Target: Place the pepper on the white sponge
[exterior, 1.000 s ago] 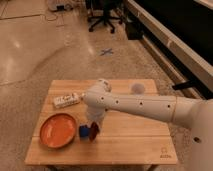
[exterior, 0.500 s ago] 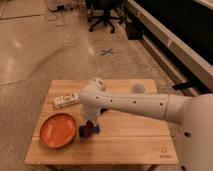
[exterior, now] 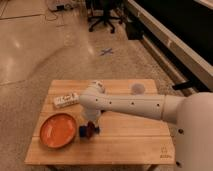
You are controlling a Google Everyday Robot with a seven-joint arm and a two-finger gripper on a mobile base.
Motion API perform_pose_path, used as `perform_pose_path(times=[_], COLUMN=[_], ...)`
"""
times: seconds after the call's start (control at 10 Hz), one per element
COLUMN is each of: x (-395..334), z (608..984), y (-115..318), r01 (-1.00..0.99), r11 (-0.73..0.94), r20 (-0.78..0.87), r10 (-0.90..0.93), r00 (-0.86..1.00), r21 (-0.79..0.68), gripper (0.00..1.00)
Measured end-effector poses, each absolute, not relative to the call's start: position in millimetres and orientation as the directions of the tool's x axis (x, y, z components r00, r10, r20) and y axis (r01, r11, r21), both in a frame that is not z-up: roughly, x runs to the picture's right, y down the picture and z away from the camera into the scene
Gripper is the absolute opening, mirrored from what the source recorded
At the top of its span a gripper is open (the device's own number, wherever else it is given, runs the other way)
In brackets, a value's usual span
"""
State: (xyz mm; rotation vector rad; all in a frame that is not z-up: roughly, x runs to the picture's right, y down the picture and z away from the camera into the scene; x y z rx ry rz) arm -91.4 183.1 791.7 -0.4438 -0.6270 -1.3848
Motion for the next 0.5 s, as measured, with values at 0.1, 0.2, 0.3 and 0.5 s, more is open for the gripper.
perform_pose_path(times=[0.1,0.2,0.3,0.5], x=[-94.1,-96.1,-98.5,-99.6], z=[791.3,790.6,790.4,791.1], y=[183.0,182.5,181.7,180.2], r01=[0.986,0.985,0.985,0.984], r11=[0.152,0.154,0.157,0.158], r20=[0.646,0.647,0.646,0.643], r10=[-0.760,-0.759,-0.760,-0.763], r00=[0.070,0.070,0.070,0.071], r21=[0.072,0.074,0.077,0.079], gripper=[0.79,0.80,0.80,0.80])
